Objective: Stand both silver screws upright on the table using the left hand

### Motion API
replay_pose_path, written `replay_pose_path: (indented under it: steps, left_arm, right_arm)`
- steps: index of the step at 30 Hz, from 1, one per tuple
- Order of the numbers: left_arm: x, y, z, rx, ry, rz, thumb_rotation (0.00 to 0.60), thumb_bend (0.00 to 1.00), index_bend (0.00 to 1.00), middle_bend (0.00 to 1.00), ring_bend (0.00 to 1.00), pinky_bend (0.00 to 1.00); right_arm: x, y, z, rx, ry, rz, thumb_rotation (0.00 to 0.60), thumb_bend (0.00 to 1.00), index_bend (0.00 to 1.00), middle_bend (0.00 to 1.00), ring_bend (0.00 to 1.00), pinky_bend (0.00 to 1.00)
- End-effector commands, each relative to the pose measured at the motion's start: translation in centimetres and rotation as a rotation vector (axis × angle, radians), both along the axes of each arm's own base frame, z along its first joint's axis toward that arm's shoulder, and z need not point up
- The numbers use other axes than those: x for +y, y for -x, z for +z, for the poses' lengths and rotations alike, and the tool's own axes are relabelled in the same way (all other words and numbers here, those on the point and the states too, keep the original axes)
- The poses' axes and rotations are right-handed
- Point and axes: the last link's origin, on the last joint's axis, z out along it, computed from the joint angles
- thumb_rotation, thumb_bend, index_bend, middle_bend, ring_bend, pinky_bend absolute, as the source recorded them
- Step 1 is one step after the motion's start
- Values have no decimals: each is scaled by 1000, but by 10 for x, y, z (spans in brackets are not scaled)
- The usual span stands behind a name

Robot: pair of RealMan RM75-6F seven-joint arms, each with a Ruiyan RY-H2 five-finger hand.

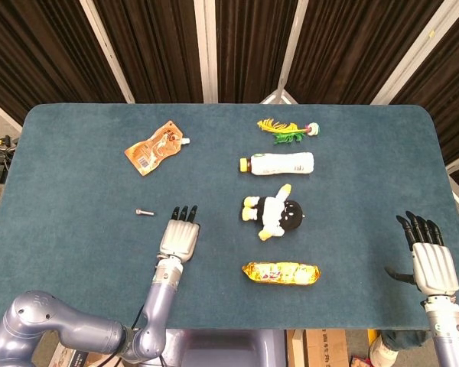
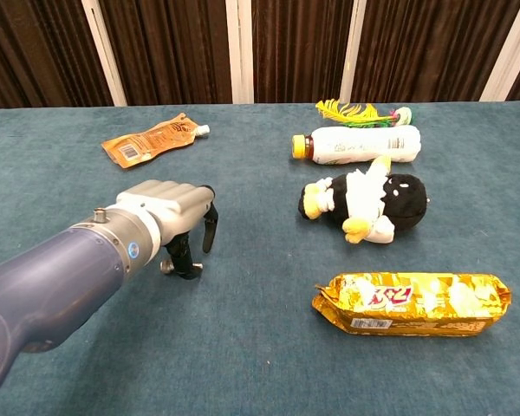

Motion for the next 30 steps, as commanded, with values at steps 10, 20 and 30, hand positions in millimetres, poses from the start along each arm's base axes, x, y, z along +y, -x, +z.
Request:
replay_pose_path:
  steps: [10,20,30]
  left_arm:
    - [-1,3,-4,8,10,8,600,427,503,0,0,0]
    - [-3,4,-5,5,17,15,600,469,515,0,0,0]
    - [-3,3,-5,-2,19,18,600,474,539,0,0,0]
  right_arm:
    - [-1,0,-1,-12,-5,-7,600,0,118,54,13,0]
    - [-1,1,-1,-19,1,-11,600,0,118,54,13,0]
    - [-2,1,-1,-19,2,-15,600,0,118,54,13,0]
